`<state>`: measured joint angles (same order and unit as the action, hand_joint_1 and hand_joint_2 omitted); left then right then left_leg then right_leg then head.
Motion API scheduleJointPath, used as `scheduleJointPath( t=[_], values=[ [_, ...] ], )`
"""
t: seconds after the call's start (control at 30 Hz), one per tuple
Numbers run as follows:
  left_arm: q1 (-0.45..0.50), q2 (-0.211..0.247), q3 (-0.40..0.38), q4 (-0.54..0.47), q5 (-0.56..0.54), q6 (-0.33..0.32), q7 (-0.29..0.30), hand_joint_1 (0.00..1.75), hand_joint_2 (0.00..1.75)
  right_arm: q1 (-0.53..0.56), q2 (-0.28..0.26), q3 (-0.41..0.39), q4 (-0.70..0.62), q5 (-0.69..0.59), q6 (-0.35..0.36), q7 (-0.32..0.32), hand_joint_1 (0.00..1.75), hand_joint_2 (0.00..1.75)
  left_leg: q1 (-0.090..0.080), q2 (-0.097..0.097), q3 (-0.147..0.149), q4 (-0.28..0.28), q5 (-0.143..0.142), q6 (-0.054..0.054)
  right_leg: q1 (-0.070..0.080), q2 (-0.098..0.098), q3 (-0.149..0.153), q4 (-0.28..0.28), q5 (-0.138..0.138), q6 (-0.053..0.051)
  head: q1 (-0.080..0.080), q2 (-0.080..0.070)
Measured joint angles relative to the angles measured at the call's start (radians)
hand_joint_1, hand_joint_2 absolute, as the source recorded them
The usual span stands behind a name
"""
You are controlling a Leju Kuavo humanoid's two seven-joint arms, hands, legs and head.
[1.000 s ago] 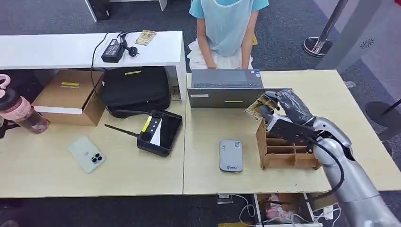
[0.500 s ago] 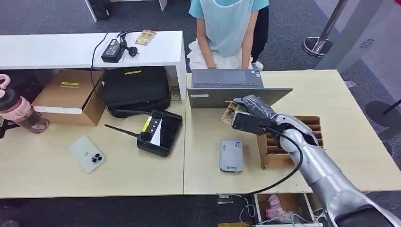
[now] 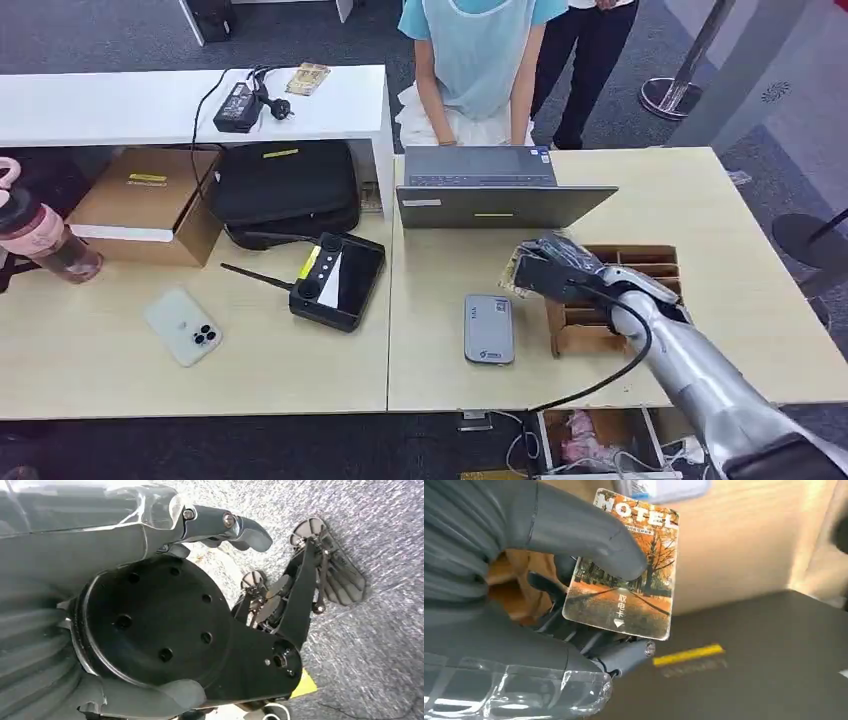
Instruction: Pass the card to the sensor for recognition and then transmit it.
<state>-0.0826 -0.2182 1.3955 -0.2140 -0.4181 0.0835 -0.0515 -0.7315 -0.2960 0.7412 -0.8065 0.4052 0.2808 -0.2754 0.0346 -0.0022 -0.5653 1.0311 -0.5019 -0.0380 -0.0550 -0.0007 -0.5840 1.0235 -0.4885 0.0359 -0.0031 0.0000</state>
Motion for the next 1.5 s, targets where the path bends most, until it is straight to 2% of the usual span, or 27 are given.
scheduleJointPath(
  t=[0.2, 0.67, 0.93, 1.2, 1.5],
  values=[
    [0.001, 0.002, -0.008, 0.000, -0.004, -0.003, 0.000, 0.00, 1.75, 0.032, -0.019, 0.002, 0.002, 0.002, -0.005, -0.007, 1.75, 1.75, 0.000, 0.000, 0.001, 0.000, 0.000, 0.000, 0.000, -0.001, 0.001, 0.000, 0.000, 0.000, 0.000, 0.000],
    [0.001, 0.008, -0.023, 0.000, -0.018, -0.018, 0.000, 0.00, 1.75, 0.071, -0.012, 0.002, 0.002, 0.013, -0.019, -0.033, 1.75, 1.75, 0.000, 0.002, 0.009, 0.000, 0.000, 0.000, 0.000, 0.002, 0.009, -0.001, 0.000, 0.000, 0.000, 0.000],
    [0.001, 0.010, -0.029, 0.000, -0.024, -0.020, 0.004, 0.00, 1.75, 0.053, 0.036, 0.017, 0.025, 0.026, 0.018, -0.063, 1.75, 1.75, 0.003, 0.009, 0.012, 0.000, 0.000, 0.000, 0.003, 0.008, 0.009, 0.000, 0.002, -0.003, 0.000, 0.000],
    [0.001, 0.009, -0.029, 0.000, -0.013, -0.011, 0.008, 0.00, 1.75, 0.028, 0.101, 0.065, 0.100, 0.027, 0.054, -0.089, 1.75, 1.75, 0.004, 0.006, 0.009, 0.000, 0.001, -0.001, 0.004, 0.005, 0.008, 0.000, 0.002, -0.004, 0.001, 0.000],
    [0.004, 0.009, -0.029, 0.000, -0.010, -0.011, 0.008, 0.00, 1.75, 0.016, 0.130, 0.092, 0.156, 0.027, 0.061, -0.094, 1.75, 1.75, 0.004, 0.005, 0.005, 0.000, 0.001, -0.002, 0.004, 0.004, 0.004, 0.000, 0.002, -0.004, 0.000, 0.000]
  ],
)
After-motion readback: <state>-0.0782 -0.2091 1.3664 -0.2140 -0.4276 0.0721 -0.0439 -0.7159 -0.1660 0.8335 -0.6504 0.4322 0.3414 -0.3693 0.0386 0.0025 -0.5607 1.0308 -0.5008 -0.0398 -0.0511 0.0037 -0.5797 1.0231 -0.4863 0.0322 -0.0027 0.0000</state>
